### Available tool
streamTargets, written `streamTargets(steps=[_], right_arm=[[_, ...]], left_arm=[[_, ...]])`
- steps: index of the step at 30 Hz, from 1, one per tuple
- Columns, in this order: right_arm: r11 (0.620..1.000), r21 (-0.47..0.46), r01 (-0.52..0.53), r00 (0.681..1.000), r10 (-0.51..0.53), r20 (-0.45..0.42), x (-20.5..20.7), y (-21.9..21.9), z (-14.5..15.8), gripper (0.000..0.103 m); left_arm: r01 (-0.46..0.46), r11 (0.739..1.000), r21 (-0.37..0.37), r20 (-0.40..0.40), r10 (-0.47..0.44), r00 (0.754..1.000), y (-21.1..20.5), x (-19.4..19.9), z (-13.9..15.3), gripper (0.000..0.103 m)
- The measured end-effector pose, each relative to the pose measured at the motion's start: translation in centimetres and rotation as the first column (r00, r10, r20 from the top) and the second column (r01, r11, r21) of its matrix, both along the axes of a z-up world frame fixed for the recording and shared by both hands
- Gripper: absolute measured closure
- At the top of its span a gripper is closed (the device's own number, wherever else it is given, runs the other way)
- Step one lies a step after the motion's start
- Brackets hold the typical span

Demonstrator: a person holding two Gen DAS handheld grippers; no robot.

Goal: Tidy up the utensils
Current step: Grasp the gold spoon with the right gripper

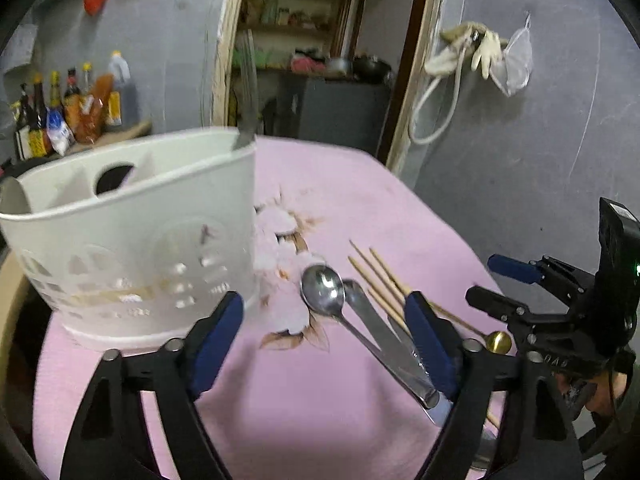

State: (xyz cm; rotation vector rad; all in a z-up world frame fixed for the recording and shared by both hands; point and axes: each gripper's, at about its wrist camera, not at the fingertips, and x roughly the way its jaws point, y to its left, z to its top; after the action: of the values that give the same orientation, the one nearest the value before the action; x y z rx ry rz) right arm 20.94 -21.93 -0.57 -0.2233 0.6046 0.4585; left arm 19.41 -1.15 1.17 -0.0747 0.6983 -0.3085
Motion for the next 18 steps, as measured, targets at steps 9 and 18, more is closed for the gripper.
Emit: streamTargets(steps=[9, 18], right_arm=[[0.992, -0.120, -0.049, 0.995, 0.039, -0.088, 0.0, 1.4, -2.0, 0.075], [0.983, -0.170, -0.065, 0.994, 0.049, -0.095, 0.5, 2.0, -2.7, 0.095]], left_arm=[[0.029, 0.999, 0.035, -0.139, -0.024, 0.990, -0.7, 2.8, -1.9, 0.066], [-0.046, 0.998, 0.036, -0.198, 0.052, 0.979, -0.3, 5.0, -3.1, 0.073]])
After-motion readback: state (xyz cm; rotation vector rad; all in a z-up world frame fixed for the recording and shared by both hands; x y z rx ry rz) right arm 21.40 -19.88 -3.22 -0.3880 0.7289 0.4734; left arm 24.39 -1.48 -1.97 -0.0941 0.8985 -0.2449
